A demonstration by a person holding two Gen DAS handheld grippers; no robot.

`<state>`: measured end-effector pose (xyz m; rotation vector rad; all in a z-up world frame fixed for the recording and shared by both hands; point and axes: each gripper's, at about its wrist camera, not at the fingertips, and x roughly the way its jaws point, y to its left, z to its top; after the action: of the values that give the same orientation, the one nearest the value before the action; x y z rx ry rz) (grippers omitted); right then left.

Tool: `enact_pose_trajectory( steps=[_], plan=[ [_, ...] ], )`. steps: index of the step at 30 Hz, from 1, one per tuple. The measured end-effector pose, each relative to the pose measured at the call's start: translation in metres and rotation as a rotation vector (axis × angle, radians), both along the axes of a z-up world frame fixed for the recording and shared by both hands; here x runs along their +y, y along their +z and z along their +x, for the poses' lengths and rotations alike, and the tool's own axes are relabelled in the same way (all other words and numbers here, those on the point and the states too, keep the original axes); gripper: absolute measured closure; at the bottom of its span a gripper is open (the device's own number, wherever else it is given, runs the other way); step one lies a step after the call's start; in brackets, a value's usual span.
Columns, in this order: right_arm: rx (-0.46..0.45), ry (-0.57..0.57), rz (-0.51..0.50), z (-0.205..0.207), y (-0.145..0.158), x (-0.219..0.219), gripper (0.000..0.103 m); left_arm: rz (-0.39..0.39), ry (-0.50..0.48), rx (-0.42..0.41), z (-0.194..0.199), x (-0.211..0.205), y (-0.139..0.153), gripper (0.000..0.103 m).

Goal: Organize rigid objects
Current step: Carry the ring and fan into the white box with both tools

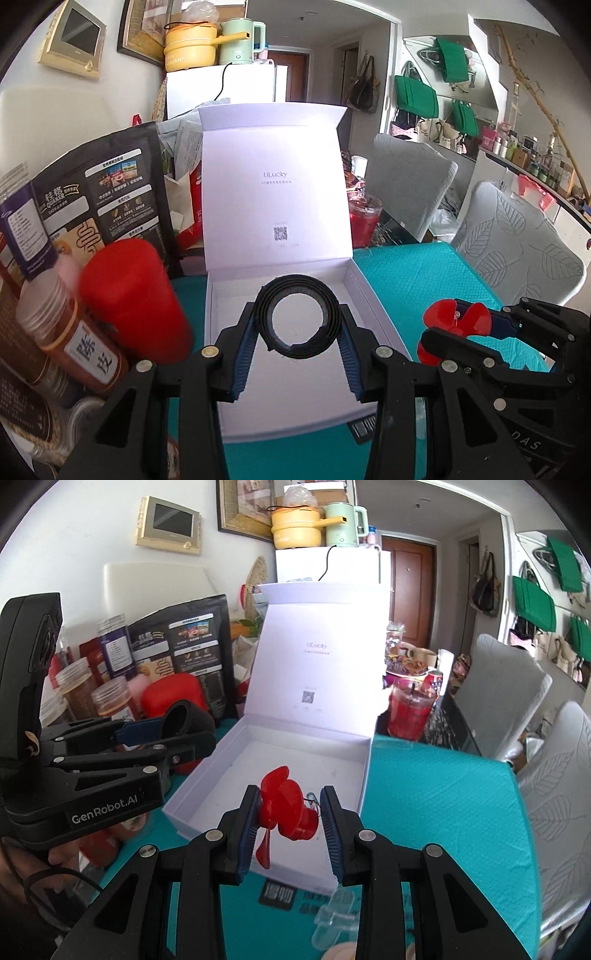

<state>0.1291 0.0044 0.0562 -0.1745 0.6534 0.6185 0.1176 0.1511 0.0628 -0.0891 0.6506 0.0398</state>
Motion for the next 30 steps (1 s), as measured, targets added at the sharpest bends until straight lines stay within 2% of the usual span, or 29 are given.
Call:
enact_pose_trajectory(
  steps=[5,16,30],
  plan=[
    [-0.026,-0.011,-0.027,0.027,0.001,0.008,0.07,-0.016,0.036,0.021,0.03,0.012,-0.006,0.062],
    [-0.009,-0.005,-0.063,0.083,-0.003,0.031,0.07,0.014,0.091,0.069,0.089,0.032,-0.018,0.062],
    [0.128,-0.002,-0.111,0.143,-0.053,0.053,0.07,0.024,0.061,0.219,0.13,0.036,-0.076,0.062]
  ],
)
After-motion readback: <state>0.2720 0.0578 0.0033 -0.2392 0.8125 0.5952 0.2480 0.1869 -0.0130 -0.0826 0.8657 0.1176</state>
